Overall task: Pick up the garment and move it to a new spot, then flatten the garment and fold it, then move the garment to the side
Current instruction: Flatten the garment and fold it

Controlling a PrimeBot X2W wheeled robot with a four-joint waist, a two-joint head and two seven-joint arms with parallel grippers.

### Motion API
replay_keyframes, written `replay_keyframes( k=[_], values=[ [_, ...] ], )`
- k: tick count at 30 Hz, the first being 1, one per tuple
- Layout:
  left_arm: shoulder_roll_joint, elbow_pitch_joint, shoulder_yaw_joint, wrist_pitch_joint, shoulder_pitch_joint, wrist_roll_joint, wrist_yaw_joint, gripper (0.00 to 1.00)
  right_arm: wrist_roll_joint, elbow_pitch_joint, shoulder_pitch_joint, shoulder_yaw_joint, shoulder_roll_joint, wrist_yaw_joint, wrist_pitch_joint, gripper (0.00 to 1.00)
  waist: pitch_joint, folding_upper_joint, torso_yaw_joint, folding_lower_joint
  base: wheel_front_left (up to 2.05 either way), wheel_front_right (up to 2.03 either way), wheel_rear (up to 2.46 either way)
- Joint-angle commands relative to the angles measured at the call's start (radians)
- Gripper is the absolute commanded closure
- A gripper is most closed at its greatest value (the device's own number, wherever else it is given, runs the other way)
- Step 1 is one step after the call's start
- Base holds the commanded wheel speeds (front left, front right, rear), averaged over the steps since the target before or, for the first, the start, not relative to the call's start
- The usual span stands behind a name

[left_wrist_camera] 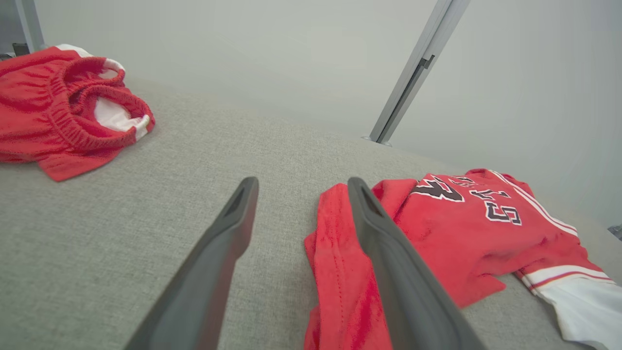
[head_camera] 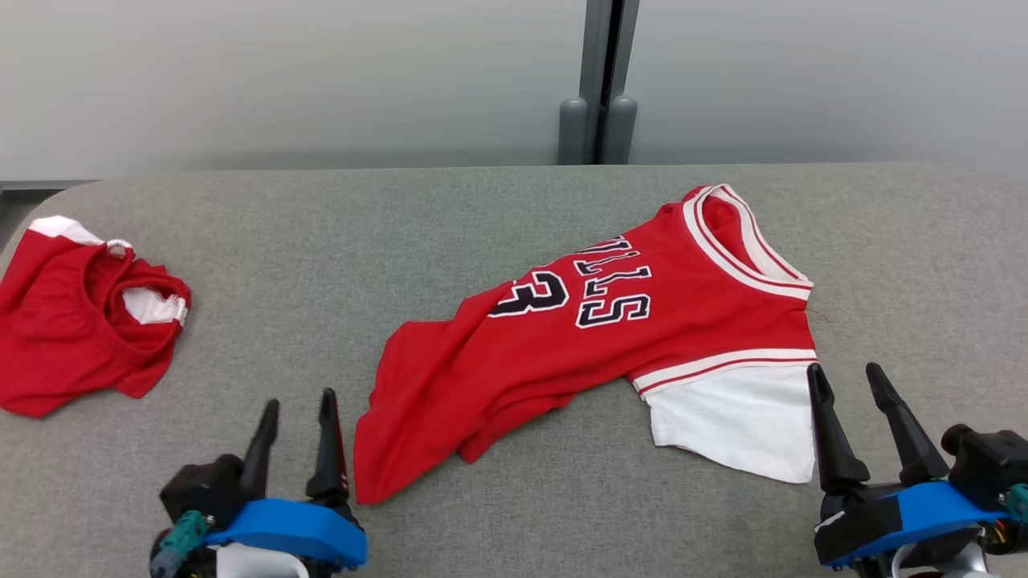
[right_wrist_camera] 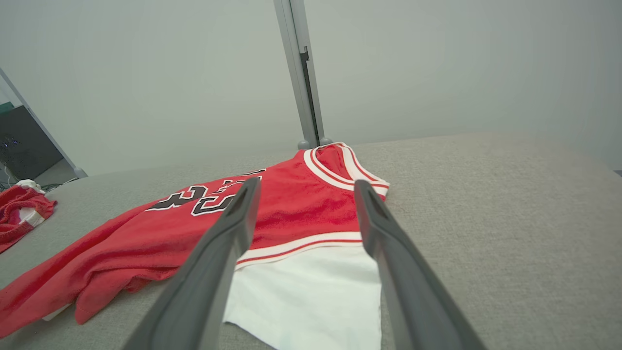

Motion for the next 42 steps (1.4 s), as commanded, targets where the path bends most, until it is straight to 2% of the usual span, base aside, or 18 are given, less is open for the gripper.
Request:
replay_keyframes(
  k=[1,9,14,23,29,42],
  values=[
    [0.011,-0.020,0.020,-0.014,-0.014,0.018,0.000,0.00,0.002,0.003,0.015,-0.005,-0.002,0.000,-0.007,0.00,-0.007,0.0001,-0.007,0.0000,0.00,0.00,0.00],
    [0.058,-0.145,0.081,-0.021,0.036,0.170,-0.022,0.00,0.001,0.038,0.035,-0.021,-0.002,0.000,-0.017,0.00,-0.039,0.0001,-0.019,0.0000,0.00,0.00,0.00],
    [0.066,-0.137,0.082,-0.021,0.080,0.225,-0.043,0.00,0.005,0.071,0.048,-0.036,-0.002,0.000,-0.018,0.00,-0.076,0.0001,-0.025,0.0000,0.00,0.00,0.00],
    [0.058,-0.128,0.095,-0.010,0.139,0.235,-0.030,0.00,-0.007,0.085,0.072,-0.053,-0.002,0.000,-0.027,0.00,-0.114,0.0001,-0.024,0.0000,0.00,0.00,0.00],
    [0.060,-0.140,0.098,0.035,0.154,0.213,-0.019,0.00,-0.010,0.088,0.073,-0.062,-0.002,0.000,-0.027,0.00,-0.117,0.0001,-0.021,0.0000,0.00,0.00,0.00],
    [0.053,-0.171,0.077,0.060,0.166,0.205,-0.006,0.00,0.003,0.096,0.069,-0.064,-0.002,0.000,-0.022,0.00,-0.113,0.0001,-0.023,0.0000,0.00,0.00,0.00]
  ],
)
